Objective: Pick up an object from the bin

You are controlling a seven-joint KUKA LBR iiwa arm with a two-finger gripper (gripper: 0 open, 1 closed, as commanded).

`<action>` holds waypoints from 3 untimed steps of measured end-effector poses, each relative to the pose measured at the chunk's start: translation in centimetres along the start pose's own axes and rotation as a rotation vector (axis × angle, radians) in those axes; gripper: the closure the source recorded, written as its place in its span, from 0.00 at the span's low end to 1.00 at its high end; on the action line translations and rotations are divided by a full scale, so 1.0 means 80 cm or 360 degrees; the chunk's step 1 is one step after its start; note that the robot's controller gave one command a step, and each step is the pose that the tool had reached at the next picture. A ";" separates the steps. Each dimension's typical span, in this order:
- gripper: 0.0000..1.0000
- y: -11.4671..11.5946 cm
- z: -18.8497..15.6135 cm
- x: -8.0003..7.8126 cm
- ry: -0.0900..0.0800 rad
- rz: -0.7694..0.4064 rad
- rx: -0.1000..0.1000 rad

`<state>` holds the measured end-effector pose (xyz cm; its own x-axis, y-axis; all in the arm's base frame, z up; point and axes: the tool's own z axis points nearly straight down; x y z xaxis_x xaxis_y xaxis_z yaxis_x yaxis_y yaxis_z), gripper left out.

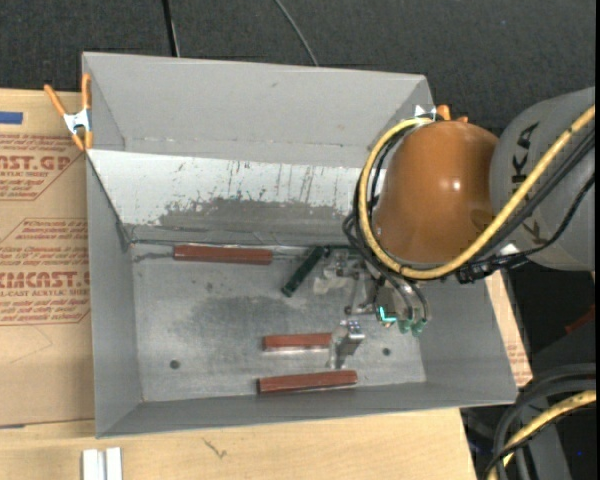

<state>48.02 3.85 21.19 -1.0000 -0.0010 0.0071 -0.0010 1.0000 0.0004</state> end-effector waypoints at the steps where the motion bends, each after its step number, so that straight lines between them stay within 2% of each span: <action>1: 0.00 0.000 -0.004 -0.002 -0.0012 0.0001 0.0000; 2: 0.00 -0.005 0.054 -0.011 -0.0025 -0.0077 0.0000; 3: 1.00 -0.002 0.169 -0.015 -0.0041 -0.0040 -0.0003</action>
Offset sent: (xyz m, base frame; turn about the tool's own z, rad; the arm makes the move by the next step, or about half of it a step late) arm 0.0156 -0.0131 -0.1419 -0.1398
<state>49.14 3.69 7.64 -0.9995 -0.0261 -0.0187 -0.0262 0.9997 0.0022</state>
